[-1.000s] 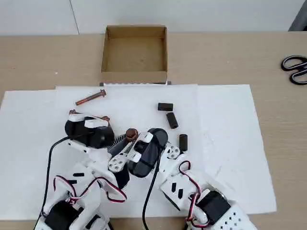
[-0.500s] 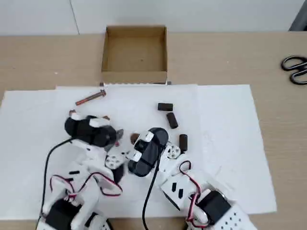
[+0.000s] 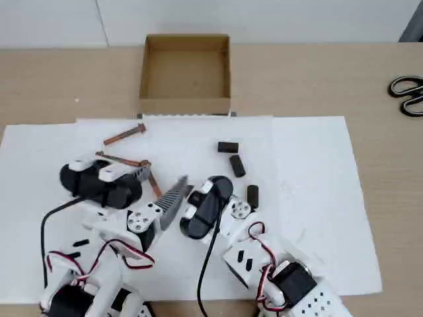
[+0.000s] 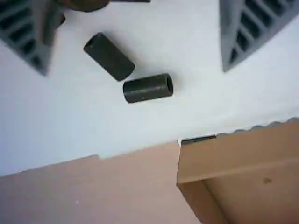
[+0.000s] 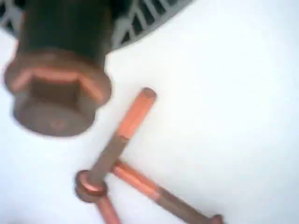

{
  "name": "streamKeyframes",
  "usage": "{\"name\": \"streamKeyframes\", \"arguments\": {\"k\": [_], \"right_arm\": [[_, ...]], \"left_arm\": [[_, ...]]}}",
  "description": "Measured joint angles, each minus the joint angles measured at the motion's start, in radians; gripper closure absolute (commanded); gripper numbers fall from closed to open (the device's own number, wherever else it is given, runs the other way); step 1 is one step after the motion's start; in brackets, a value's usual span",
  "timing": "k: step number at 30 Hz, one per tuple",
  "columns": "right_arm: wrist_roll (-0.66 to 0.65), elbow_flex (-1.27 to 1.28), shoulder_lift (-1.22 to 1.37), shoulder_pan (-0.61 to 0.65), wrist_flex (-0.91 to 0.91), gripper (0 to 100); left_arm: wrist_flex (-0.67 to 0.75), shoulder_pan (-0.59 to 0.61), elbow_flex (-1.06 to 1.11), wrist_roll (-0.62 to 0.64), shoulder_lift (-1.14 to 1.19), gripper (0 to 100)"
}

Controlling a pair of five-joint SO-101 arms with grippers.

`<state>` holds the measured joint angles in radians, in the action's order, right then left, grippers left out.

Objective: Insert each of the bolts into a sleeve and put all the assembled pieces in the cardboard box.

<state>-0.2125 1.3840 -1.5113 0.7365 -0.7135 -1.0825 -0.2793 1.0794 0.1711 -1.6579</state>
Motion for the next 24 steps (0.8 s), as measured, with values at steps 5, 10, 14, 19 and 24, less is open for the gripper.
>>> {"name": "streamKeyframes", "arguments": {"k": [5, 10, 14, 19, 24], "right_arm": [[0.032, 0.0, 0.0, -0.121, 0.0, 99.6], [0.058, 0.002, 0.0, -0.224, 0.031, 99.6], [0.104, -0.017, 0.031, -0.287, 0.074, 99.6], [0.169, -0.186, 0.233, -0.37, 0.1, 99.6], [0.195, -0.465, 0.574, -0.402, 0.1, 99.5]], "left_arm": [[0.061, 0.146, -0.023, -0.035, 0.0, 99], [0.152, 0.324, 0.132, -0.157, 0.0, 99], [0.216, 0.373, 0.31, -0.215, 0.005, 99], [0.293, 0.374, 0.511, -0.227, 0.006, 99], [0.327, 0.377, 0.557, -0.227, 0.006, 99]]}}
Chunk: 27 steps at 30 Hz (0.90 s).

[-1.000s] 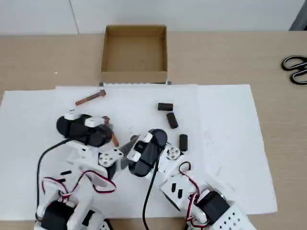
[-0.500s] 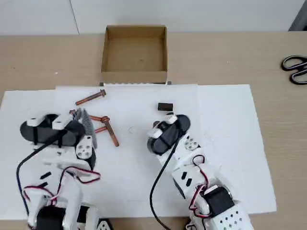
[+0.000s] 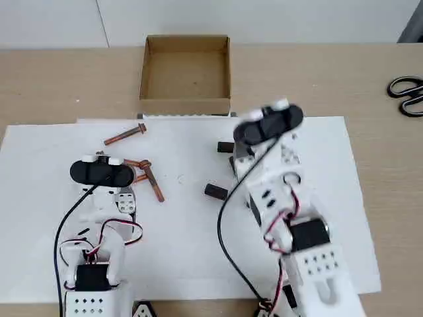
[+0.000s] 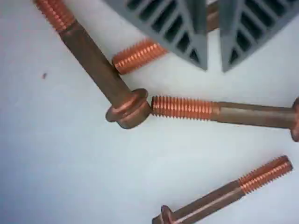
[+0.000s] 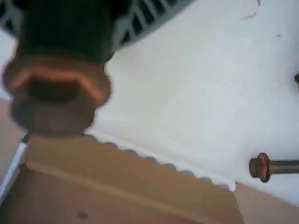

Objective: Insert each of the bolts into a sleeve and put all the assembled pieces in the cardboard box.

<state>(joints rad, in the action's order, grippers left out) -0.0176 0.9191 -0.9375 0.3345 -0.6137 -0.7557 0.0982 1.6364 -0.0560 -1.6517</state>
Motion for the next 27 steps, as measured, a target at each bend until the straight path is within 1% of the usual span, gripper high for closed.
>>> {"name": "streamKeyframes", "arguments": {"k": [6, 14, 22, 27], "right_arm": [[0.0, -0.423, 0.465, 0.0, -0.003, 99.5], [-0.005, -1.094, 1.082, 0.0, -0.15, 99.5], [-0.137, -1.731, 1.613, 0.0, -0.153, 99.5], [-0.169, -2.042, 1.852, 0.0, -0.163, 99.4]], "left_arm": [[0.006, 0.0, 0.043, 0.0, 0.002, 99], [0.006, 0.0, 0.043, 0.0, 0.0, 99], [0.006, 0.0, 0.043, 0.0, 0.0, 99], [0.006, 0.0, 0.043, 0.0, 0.0, 99]]}}
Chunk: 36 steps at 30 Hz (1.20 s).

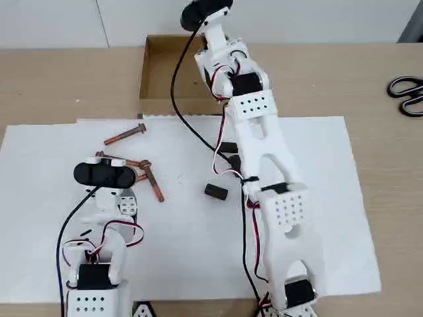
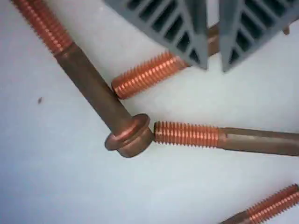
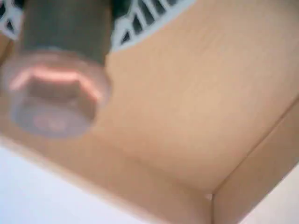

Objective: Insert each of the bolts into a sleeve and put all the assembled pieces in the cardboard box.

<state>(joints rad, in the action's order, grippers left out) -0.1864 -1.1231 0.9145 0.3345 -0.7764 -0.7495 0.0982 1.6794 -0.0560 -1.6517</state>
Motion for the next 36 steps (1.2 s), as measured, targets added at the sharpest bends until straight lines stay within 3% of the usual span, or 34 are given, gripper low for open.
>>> {"name": "streamKeyframes", "arguments": {"k": [3, 8, 21, 36], "right_arm": [[-0.003, -0.127, 0.089, 0.0, -0.018, 96.9], [-0.006, -0.238, 0.178, 0.0, -0.115, 84.1], [-0.006, -0.305, 0.187, -0.008, -0.23, 83.9], [-0.006, -0.336, 0.003, -0.009, -0.879, 83.9]], "left_arm": [[0.0, 0.0, 0.0, 0.0, 0.0, 99], [0.0, 0.0, 0.0, 0.0, 0.0, 99], [0.0, 0.0, 0.0, -0.002, 0.0, 99], [0.0, 0.0, 0.0, -0.002, 0.0, 99]]}}
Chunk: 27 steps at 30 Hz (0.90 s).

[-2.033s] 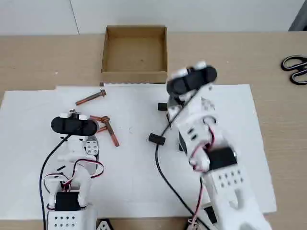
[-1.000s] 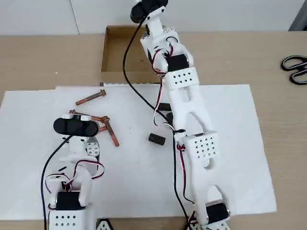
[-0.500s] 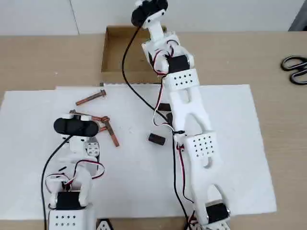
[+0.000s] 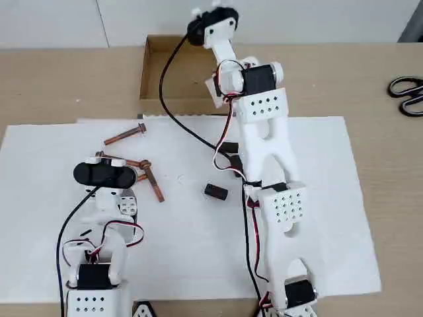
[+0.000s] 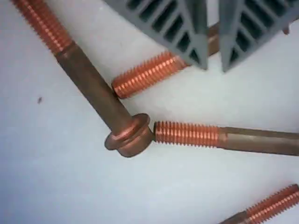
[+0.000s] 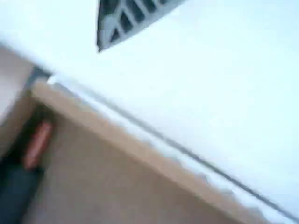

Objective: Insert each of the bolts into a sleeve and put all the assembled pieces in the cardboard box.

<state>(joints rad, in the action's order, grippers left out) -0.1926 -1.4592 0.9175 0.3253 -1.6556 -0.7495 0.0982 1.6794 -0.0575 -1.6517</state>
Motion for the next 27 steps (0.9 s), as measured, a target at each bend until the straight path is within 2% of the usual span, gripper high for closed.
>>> {"name": "streamKeyframes", "arguments": {"k": [8, 18, 27], "right_arm": [[0.0, 0.173, -0.04, 0.0, -0.035, 83.9], [0.0, 0.763, -0.44, 0.057, -0.035, 84.0], [0.034, 0.965, -0.512, 0.068, -0.034, 84.0]], "left_arm": [[0.0, 0.0, 0.0, 0.0, 0.0, 99], [0.0, 0.0, 0.0, 0.0, 0.0, 99], [0.0, 0.0, 0.0, 0.0, 0.0, 99]]}}
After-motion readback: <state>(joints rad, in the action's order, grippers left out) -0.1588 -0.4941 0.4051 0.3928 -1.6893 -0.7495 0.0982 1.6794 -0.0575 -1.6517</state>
